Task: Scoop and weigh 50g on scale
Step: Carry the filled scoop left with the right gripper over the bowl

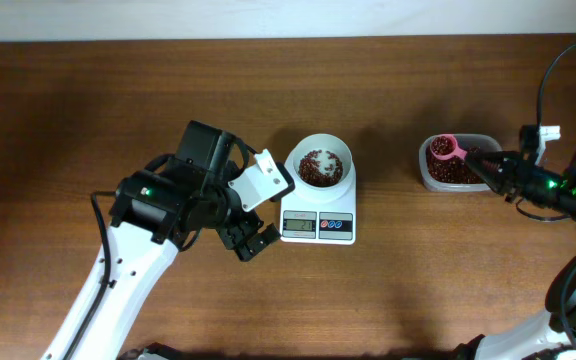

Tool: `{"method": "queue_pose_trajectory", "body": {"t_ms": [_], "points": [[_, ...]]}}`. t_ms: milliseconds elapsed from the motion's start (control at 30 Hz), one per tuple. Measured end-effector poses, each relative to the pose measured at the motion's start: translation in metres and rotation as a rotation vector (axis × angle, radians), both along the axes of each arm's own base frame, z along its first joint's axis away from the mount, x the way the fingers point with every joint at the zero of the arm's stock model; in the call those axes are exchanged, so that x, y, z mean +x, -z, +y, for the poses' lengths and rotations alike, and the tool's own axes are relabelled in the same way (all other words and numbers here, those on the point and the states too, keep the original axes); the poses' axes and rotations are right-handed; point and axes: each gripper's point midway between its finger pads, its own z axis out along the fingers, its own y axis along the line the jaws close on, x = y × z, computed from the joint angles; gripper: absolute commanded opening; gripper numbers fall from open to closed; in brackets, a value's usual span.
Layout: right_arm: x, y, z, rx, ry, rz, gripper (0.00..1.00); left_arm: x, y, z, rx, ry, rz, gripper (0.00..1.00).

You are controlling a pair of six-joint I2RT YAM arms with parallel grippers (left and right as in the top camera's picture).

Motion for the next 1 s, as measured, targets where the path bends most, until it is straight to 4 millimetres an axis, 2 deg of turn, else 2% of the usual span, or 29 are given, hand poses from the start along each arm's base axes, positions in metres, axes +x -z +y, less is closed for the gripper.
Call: {"method": "queue_pose_trajectory", "body": {"t_ms": [133,233,300,500,700,1000], "points": [[0.001,-0.003,0.028,0.015,-0.077,-0.009,0.04,0.000,0.000,0.000,0.000,0.000,0.000,0.99],[-0.002,-0.004,0.070,0.020,-0.191,-0.009,0.04,0.000,0.000,0.000,0.000,0.000,0.000,0.99],[-0.005,-0.004,0.090,0.022,-0.249,-0.010,0.04,0.000,0.000,0.000,0.000,0.000,0.000,0.99],[-0.012,-0.004,0.132,0.014,-0.369,-0.032,0.04,0.000,0.000,0.000,0.000,0.000,0.000,0.99],[-0.014,-0.004,0.151,-0.001,-0.426,-0.078,0.04,0.000,0.000,0.000,0.000,0.000,0.000,0.99],[-0.010,-0.006,0.151,-0.004,-0.425,-0.108,0.04,0.000,0.000,0.000,0.000,0.000,0.000,0.99]]}}
